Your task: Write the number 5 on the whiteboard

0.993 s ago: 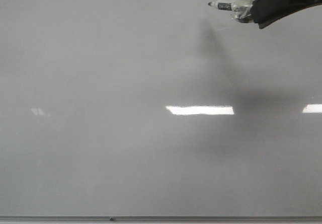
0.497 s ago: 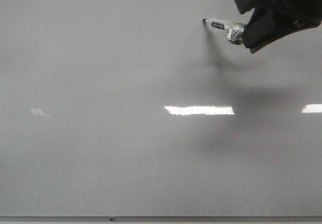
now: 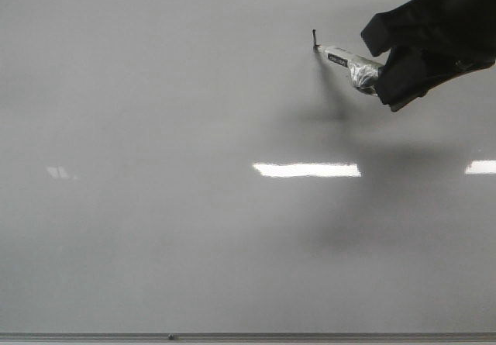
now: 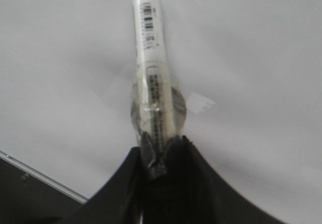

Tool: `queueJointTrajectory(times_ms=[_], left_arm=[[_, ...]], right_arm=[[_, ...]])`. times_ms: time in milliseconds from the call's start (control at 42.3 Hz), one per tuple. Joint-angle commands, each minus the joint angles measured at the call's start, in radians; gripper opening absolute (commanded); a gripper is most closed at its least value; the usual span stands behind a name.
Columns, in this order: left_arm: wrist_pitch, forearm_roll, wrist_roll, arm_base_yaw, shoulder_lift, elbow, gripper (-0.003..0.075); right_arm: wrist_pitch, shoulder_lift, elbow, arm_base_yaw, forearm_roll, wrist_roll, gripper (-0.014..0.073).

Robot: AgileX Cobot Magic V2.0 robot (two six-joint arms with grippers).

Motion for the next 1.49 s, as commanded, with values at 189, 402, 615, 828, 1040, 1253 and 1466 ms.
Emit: queueJointTrajectory(times_ms=[189,402,615,828,1040,1253,1466], left_arm=[[-0.075,-0.017,-0.011,0.004,-0.003,-0.026,0.0462],[-0.075,-0.017,-0.011,0.004,-0.003,-0.026,0.0462],[-0.075,-0.017,-0.011,0.004,-0.003,-0.026,0.0462],[-0.075,-0.017,-0.011,0.004,-0.003,-0.026,0.0462],[-0.076,-0.017,-0.011,0.004,-0.003,-0.026,0.0462],[-0.076,-0.017,-0.011,0.004,-0.003,-0.026,0.0462],[-0.076,-0.017,-0.011,0.004,-0.003,-0.026,0.0462]], right_arm=[[0.060,-0.040,-0.023,-0.074,-0.006,-0.008,-0.0069],[0.003,0.004,0.012,-0.016,-0.006,-0.008,-0.0069],[-0.039,0.055,-0.038,0.022,0.007,-0.008,-0.0069],[0.040,-0.020,-0.062,0.022,0.007,-0.011,-0.0069],[-0.020,-0.043,-0.062,0.017,-0.007,-0.011,-0.0069],[-0.054,-0.008,-0.062,0.017,-0.016,-0.011,-0.0069],[-0.073,0.029,-0.066,-0.017,-0.017,-0.011,-0.0069]])
